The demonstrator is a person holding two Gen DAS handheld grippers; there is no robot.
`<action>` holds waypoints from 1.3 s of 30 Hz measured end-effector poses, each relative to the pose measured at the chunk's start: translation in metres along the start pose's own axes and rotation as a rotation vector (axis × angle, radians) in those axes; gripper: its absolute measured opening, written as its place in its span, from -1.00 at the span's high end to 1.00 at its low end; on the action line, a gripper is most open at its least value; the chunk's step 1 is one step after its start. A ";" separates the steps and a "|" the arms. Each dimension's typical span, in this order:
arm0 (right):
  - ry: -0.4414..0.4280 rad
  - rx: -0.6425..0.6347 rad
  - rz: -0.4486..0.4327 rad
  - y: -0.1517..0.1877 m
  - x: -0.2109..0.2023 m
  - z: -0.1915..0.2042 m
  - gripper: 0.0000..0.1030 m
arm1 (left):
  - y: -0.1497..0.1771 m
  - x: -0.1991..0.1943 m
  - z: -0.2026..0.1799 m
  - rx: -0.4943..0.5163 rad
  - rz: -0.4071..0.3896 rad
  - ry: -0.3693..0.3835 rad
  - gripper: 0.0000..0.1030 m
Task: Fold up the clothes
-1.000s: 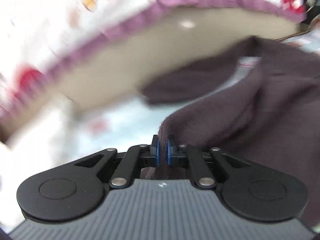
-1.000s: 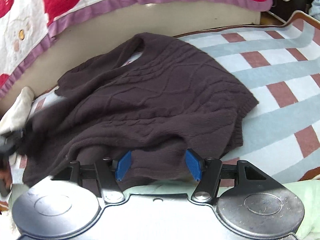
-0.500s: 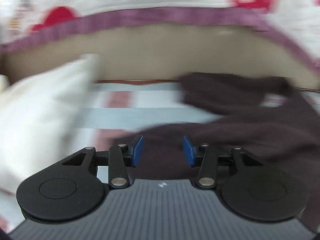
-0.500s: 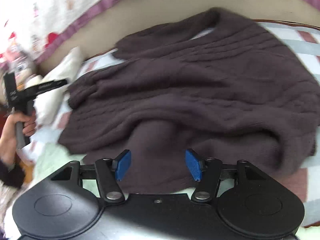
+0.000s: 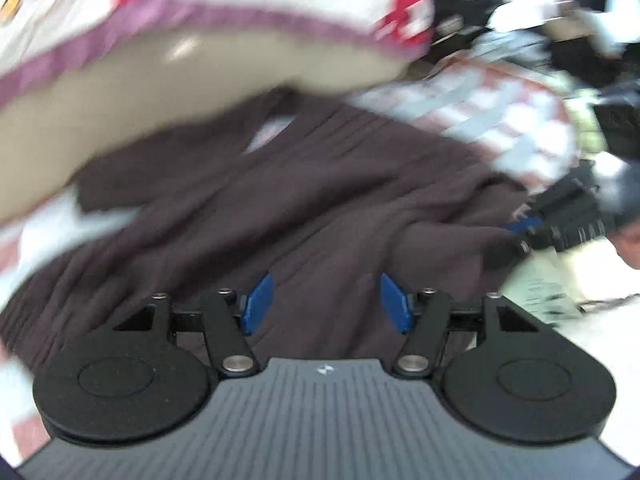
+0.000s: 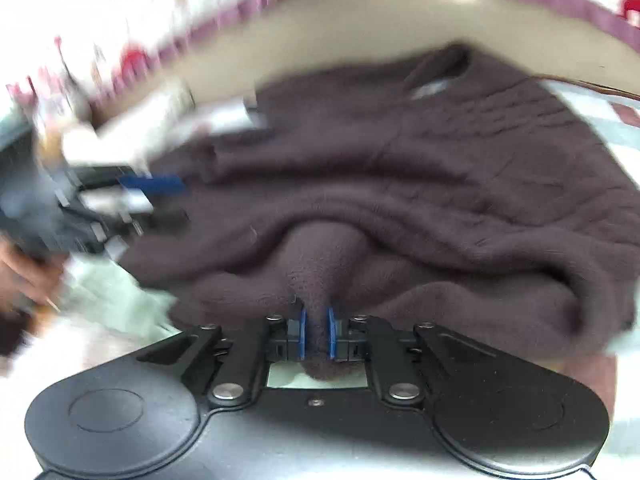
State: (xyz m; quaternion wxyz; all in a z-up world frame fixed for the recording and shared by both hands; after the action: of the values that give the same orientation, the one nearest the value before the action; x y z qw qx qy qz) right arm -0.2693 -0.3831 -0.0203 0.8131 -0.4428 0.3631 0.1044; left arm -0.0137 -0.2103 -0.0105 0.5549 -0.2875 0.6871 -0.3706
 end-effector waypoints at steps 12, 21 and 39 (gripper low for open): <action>0.137 0.090 -0.108 -0.011 -0.054 -0.028 0.85 | -0.049 0.021 -0.068 0.078 0.027 0.196 -0.61; 0.229 0.448 -0.134 0.030 -0.072 -0.104 -0.23 | -0.058 0.075 -0.131 0.221 0.270 0.165 -0.61; 0.154 0.569 -0.454 0.009 -0.082 -0.148 0.76 | -0.066 0.125 -0.156 0.181 0.450 0.063 -0.68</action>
State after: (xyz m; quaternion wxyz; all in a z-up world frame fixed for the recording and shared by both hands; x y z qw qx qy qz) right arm -0.4061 -0.4833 -0.0206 0.8764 -0.2747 0.3304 -0.2175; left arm -0.1943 -0.3184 -0.0078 0.6252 -0.0646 0.7149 -0.3064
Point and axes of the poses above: each gripper's, at about its wrist camera, not at the fingertips, and x roughly the way its jaws point, z to its left, y to its underside, the point moved 1 cm from there along x, roughly the way its jaws point, and after that the axes turned 4 degrees about -z, right-handed, at the moved point
